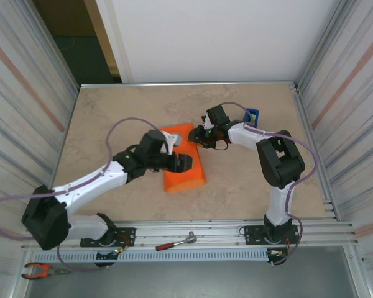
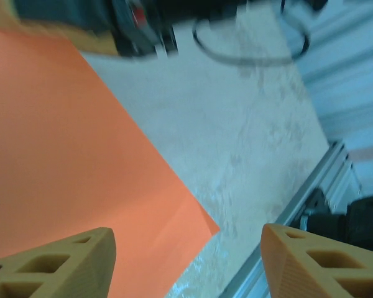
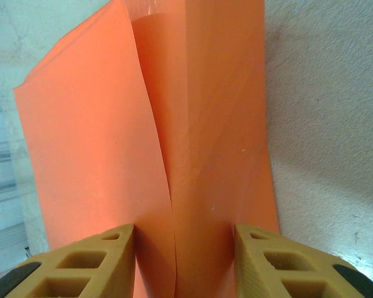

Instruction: Wrap the gift box in paper

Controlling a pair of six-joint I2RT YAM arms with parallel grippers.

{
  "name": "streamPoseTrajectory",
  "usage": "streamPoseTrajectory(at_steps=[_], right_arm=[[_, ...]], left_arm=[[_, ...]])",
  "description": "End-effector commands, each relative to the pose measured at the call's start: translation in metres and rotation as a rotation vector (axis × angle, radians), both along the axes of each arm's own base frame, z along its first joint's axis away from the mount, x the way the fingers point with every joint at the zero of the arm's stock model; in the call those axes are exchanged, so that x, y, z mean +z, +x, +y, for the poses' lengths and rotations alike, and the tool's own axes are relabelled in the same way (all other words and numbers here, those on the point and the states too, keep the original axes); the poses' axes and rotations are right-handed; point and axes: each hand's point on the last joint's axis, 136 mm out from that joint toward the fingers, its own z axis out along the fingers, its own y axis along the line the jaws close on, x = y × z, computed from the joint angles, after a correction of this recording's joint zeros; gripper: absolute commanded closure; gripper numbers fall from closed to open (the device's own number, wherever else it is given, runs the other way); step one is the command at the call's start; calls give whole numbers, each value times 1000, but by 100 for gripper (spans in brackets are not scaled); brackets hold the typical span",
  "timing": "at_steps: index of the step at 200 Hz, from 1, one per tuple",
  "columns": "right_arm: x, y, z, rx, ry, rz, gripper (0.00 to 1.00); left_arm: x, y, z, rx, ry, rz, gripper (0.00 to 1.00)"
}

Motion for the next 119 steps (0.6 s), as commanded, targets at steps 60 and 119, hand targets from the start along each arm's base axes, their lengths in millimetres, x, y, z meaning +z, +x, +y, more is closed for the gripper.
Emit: streamPoseTrajectory(at_steps=[60,119], right_arm=[[-31,-24,-12,-22,-89,107,60],[-36,-28,-15,-54,-105,110,62]], left_arm=[[-26,58,80,276,-81,110,25],[-52,77,53,128,-120,186,22]])
